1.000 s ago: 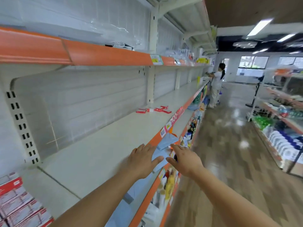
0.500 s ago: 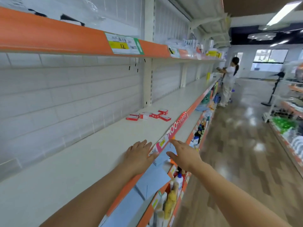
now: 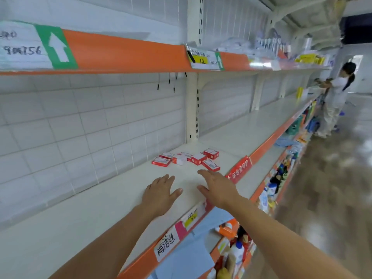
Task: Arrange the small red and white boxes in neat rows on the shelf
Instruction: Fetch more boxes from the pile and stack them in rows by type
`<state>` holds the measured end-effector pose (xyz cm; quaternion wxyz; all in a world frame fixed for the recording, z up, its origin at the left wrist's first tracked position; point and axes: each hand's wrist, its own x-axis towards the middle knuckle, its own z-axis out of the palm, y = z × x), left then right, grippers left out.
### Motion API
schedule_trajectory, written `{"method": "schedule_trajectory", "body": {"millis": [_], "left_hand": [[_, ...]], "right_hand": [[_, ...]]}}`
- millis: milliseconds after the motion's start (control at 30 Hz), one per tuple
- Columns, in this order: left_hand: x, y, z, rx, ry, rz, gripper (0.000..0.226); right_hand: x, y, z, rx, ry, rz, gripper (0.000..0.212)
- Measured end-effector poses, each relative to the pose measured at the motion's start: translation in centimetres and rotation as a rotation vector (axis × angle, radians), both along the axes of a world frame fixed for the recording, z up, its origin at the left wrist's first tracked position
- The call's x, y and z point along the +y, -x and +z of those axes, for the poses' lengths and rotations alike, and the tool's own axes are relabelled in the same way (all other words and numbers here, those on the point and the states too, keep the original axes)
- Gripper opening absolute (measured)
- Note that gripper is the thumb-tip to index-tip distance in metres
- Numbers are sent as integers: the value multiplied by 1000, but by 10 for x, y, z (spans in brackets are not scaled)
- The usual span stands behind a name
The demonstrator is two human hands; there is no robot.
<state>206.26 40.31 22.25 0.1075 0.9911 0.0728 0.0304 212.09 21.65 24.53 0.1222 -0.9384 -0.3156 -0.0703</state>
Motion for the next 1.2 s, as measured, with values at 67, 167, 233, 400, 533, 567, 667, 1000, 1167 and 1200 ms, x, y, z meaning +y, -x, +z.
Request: {"method": "schedule_trajectory", "body": {"millis": [67,167,233,400,533,567,667,1000,1167,1200], "left_hand": [[6,-23,-3,-11,-10,18,62],[20,-57,-6,-43,-33,43,58],[30,-78,-6,-56,-33,75,57],[50,-117,-8,-83,-55,161,56],[63,-129,-14,-6,-85,183,57],[66,-131,-15,7,-96,181,55],[70,-132,-17,44,-125,173,52],[60,-130,-8,-12,-296,233,45],[51,-115,-10,-29,-156,316,44],[48,-111,-10,-25,-119,342,42]], "right_hand": [[8,-24,-2,-8,1,26,53],[22,-59,-2,17,19,45,53],[31,-80,1,15,44,66,53],[58,-124,0,-24,75,141,45],[84,-144,-7,-40,134,195,43],[90,-149,-9,-39,132,208,44],[103,-160,-15,-33,156,231,44],[120,-171,-23,-55,108,263,35],[115,-164,-26,55,36,354,47],[114,-162,-27,73,25,371,48]]}}
